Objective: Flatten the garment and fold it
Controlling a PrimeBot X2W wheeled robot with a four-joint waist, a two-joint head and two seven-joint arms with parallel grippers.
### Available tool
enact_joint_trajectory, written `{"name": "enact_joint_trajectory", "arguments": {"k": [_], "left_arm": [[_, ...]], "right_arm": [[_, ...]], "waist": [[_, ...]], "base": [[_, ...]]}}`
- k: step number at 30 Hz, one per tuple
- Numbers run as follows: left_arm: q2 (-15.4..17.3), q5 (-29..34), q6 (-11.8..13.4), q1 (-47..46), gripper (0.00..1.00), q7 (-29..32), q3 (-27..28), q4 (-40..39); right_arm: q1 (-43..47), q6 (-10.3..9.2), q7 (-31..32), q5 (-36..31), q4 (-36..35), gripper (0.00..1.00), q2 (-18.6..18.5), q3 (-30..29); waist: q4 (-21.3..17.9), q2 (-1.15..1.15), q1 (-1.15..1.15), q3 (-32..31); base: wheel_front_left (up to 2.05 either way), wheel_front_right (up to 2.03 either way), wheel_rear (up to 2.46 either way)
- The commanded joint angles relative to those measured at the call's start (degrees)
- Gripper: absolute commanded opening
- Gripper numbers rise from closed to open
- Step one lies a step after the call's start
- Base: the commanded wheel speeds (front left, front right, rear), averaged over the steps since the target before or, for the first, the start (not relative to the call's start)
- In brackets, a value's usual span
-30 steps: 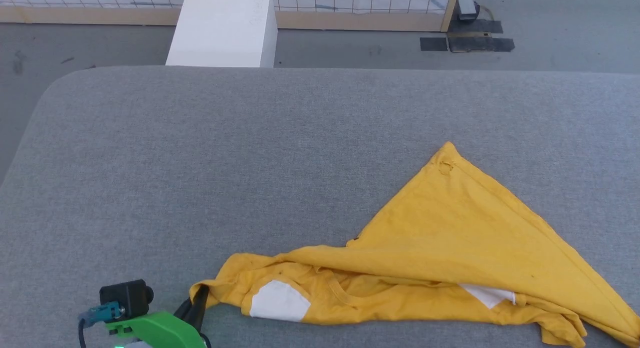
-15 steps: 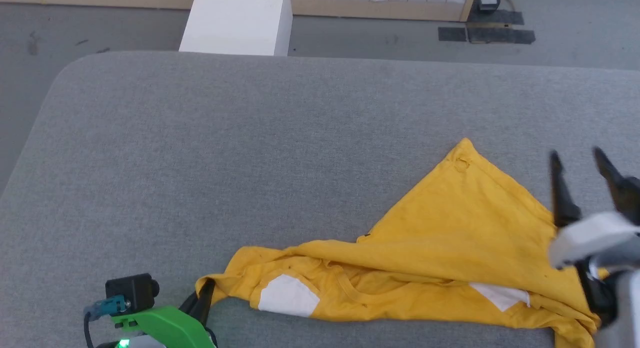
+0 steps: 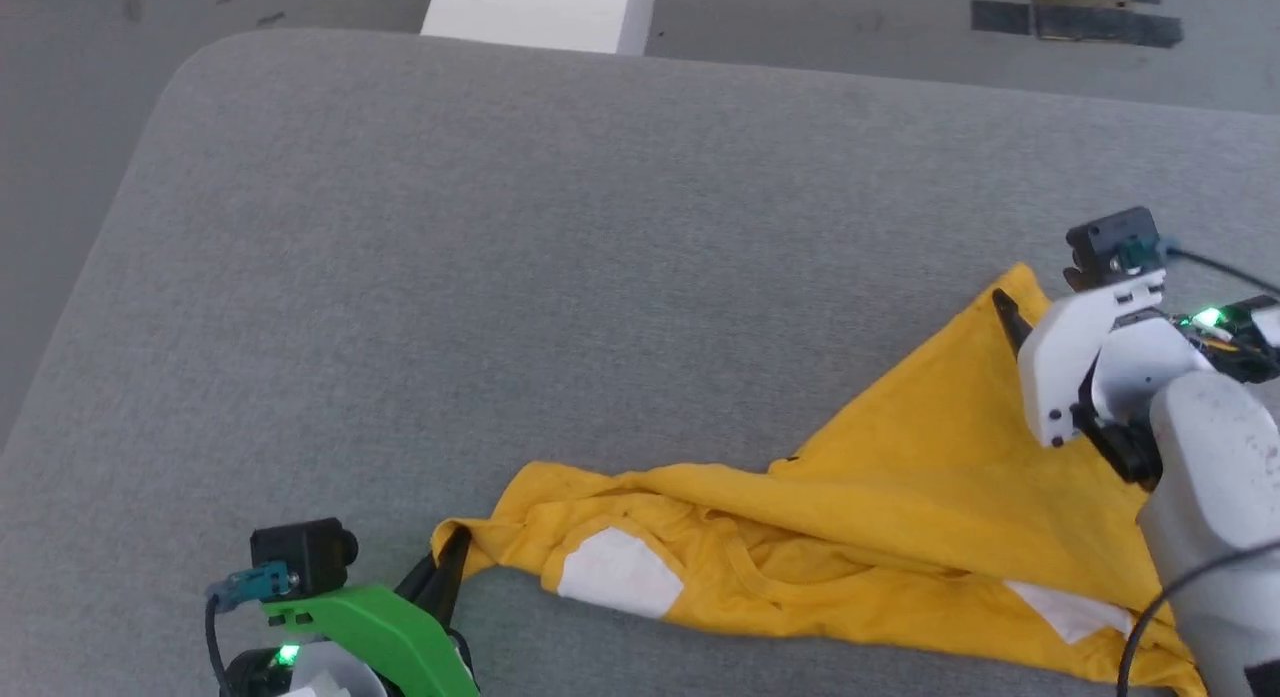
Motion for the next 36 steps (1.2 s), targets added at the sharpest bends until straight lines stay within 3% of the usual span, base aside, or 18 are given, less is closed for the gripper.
{"name": "enact_joint_trajectory", "arguments": {"k": [1, 6, 7, 8, 9, 10, 12, 18, 25, 31, 36], "left_arm": [[-0.22, 0.40, -0.33, -1.08, 0.00, -0.40, -0.18, 0.36], [-0.92, 0.34, -0.57, -1.75, 0.00, -0.92, -0.69, 0.96], [-1.00, 0.34, -0.57, -1.83, 0.00, -0.94, -0.78, 1.00], [-1.09, 0.32, -0.57, -1.92, 0.00, -0.97, -0.85, 1.06], [-1.16, 0.32, -0.53, -1.98, 0.00, -1.02, -0.89, 1.10], [-1.23, 0.35, -0.47, -2.00, 0.00, -1.04, -0.96, 1.15], [-1.33, 0.38, -0.30, -1.98, 0.00, -1.10, -1.02, 1.21], [-0.99, 0.31, 0.36, -1.09, 0.00, -1.20, -0.72, 1.16], [0.46, 0.81, 1.14, 0.68, 0.00, -2.32, 0.67, 0.19], [1.38, 1.59, 1.54, 0.92, 0.00, -4.98, 2.63, -0.93], [2.41, 0.99, 0.44, -0.45, 0.00, -6.01, 4.13, -1.77]], "right_arm": [[-1.84, -0.10, 2.87, 0.18, 1.55, 1.00, -0.48, -0.03], [-5.43, -0.10, 12.39, -0.84, 5.28, 1.00, -0.56, -1.36], [-5.75, -0.10, 13.67, -1.05, 5.63, 0.79, -0.44, -1.76], [-5.97, -0.10, 14.97, -1.31, 5.83, 0.43, -0.30, -1.99], [-6.09, -0.10, 15.71, -1.58, 5.83, 0.29, -0.28, -2.30], [-6.09, -0.10, 16.18, -1.97, 5.61, 0.00, -0.29, -2.50], [-5.71, -0.10, 15.71, -2.43, 4.92, 0.00, -0.25, -3.10], [1.54, -0.10, 0.40, -3.78, -1.85, 0.00, 1.97, -7.60], [15.36, -0.10, -15.00, -3.28, -10.94, 0.00, 7.74, -13.48], [26.93, -0.10, -18.88, -1.35, -18.99, 0.00, 11.60, -18.32], [31.84, -0.10, -18.56, 0.06, -25.07, 0.00, 12.47, -19.44]], "waist": [[2.03, 0.00, 0.00, 1.76], [3.19, 0.00, 0.00, 2.75], [3.28, 0.00, 0.00, 2.84], [3.35, 0.00, 0.00, 2.90], [3.35, 0.00, 0.00, 2.92], [3.31, 0.00, 0.00, 2.90], [3.09, 0.00, 0.00, 2.65], [0.86, 0.00, 0.00, -0.90], [-3.21, 0.00, 0.00, -5.39], [-7.11, 0.00, 0.00, -7.99], [-10.27, 0.00, 0.00, -8.94]], "base": [[0.00, 0.00, 0.00], [0.00, 0.00, 0.00], [0.00, 0.00, 0.00], [0.00, 0.00, 0.00], [0.00, 0.00, 0.00], [0.00, 0.00, 0.00], [0.00, 0.00, 0.00], [0.00, 0.00, 0.00], [0.00, 0.00, 0.00], [0.00, 0.00, 0.00], [0.00, 0.00, 0.00]]}}
